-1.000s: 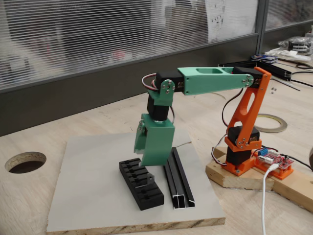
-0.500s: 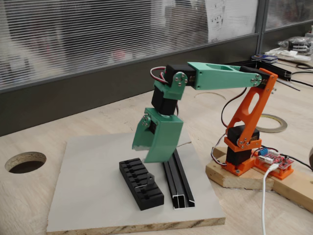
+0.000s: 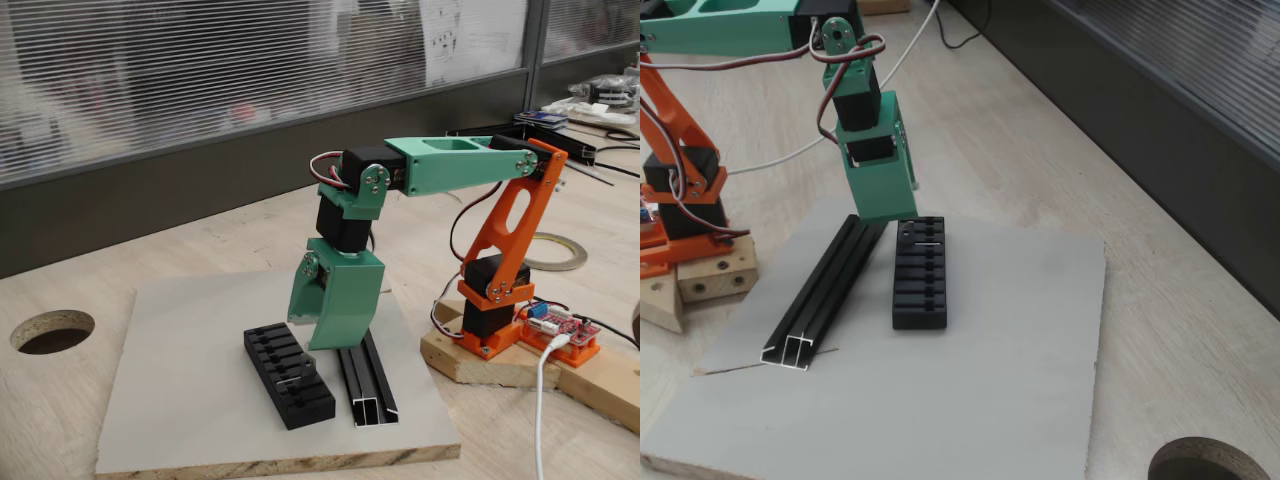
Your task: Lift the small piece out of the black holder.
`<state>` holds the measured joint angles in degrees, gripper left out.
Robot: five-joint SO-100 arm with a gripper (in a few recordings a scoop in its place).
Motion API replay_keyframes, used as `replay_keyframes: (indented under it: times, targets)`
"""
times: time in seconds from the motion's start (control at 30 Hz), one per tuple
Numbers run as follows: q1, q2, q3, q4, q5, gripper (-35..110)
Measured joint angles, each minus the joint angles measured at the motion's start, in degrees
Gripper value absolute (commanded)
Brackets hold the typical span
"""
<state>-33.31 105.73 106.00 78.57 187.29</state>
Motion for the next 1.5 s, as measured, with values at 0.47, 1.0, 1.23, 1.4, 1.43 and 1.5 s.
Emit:
replay_keyframes:
  times: [0.47,1.0,1.23,1.4,1.43,1.5]
  targets:
    - [-0.1,-0.8,0.9,0.0,0.3,44]
    - [0.3,-4.8,0.9,0.0,0.1,44]
    - [0.2,-5.4,1.0,0.0,0.1,44]
    - [-0.1,-8.6,1.6,0.0,0.1,44]
    - [-0.1,-8.7,1.6,0.0,0.1,44]
    - [0.2,-8.8,1.6,0.0,0.1,44]
